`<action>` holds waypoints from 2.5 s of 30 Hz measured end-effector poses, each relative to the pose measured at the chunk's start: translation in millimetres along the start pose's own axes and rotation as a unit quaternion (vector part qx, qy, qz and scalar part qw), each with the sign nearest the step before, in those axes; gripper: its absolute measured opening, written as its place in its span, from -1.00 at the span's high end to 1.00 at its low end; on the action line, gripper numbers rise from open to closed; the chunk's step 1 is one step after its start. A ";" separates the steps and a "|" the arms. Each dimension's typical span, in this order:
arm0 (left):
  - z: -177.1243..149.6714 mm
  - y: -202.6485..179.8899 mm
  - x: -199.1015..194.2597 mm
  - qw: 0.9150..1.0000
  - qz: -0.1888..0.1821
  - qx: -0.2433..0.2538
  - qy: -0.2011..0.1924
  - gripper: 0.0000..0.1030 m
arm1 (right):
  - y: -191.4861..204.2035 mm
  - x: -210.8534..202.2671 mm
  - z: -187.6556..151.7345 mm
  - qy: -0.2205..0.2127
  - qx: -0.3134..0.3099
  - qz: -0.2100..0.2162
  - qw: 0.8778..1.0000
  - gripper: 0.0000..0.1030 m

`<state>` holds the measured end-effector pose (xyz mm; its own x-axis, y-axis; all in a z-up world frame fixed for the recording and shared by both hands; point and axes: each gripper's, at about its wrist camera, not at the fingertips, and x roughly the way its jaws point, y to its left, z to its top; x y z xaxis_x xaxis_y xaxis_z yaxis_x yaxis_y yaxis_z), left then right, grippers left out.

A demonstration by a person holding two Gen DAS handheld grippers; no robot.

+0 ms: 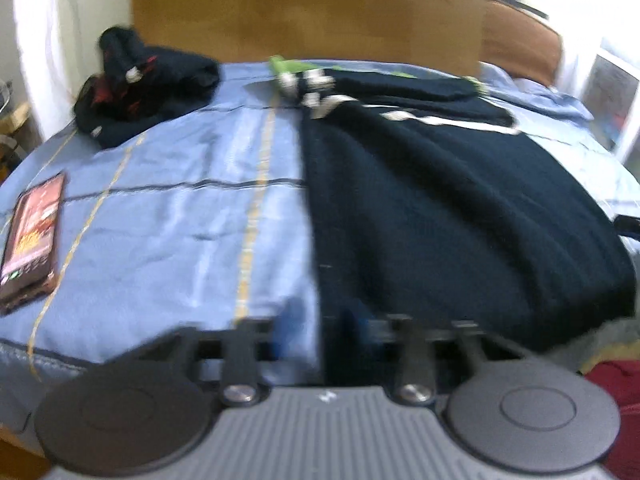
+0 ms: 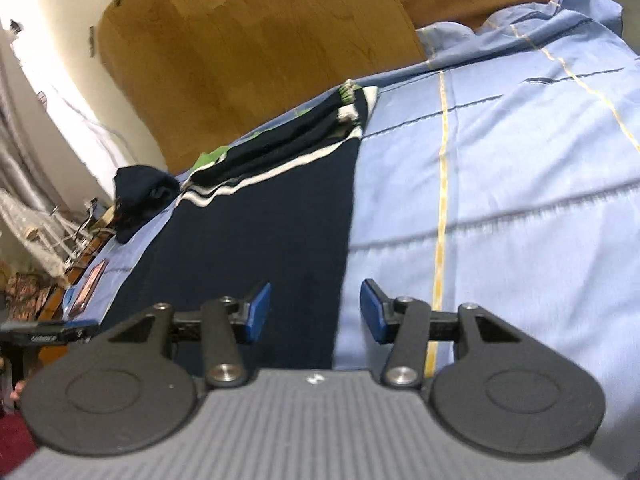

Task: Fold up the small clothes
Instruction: 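Grasp the sweater hem with both grippers, then fold the hem up toward the collar with both grippers and release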

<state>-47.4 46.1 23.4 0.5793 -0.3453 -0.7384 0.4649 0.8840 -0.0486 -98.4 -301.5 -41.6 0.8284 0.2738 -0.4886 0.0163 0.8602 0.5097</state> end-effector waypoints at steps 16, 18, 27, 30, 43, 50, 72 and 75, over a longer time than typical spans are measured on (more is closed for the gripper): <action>-43.1 27.9 -40.6 0.996 -0.001 -0.084 -0.010 -0.50 | -2.3 -26.1 -21.7 0.023 0.008 0.050 0.998 0.11; -51.5 41.6 -33.9 0.991 -0.026 -0.131 -0.001 -0.64 | -5.0 -30.4 -31.8 0.041 0.006 0.058 0.997 0.11; -55.9 52.9 15.8 0.963 -0.138 -0.223 0.054 0.64 | -13.4 2.1 -48.3 0.087 0.027 0.075 0.993 0.25; -56.7 42.2 6.9 0.972 -0.132 -0.186 0.059 0.84 | 3.8 -2.4 -48.0 0.107 -0.014 0.106 0.989 0.78; 54.7 59.9 -7.8 0.961 -0.151 -0.210 -0.092 0.83 | -5.8 11.8 74.8 -0.035 0.024 0.121 0.992 0.79; 135.8 65.8 91.4 0.971 -0.017 -0.234 -0.051 -0.06 | -40.8 119.0 135.0 -0.048 0.085 -0.011 0.995 -0.27; 85.8 17.9 101.2 0.989 0.096 -0.103 -0.039 -0.06 | -9.6 109.9 66.4 -0.046 -0.054 -0.087 0.994 0.12; 95.9 28.3 81.5 0.992 0.080 -0.085 -0.045 -0.05 | -5.5 96.8 84.1 -0.045 -0.080 -0.076 0.993 0.10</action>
<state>77.1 12.8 26.3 0.6973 -0.2154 -0.6836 0.2461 0.9677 -0.0539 28.9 -315.9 -32.1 0.8699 0.1021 -0.4825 0.0622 0.9478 0.3128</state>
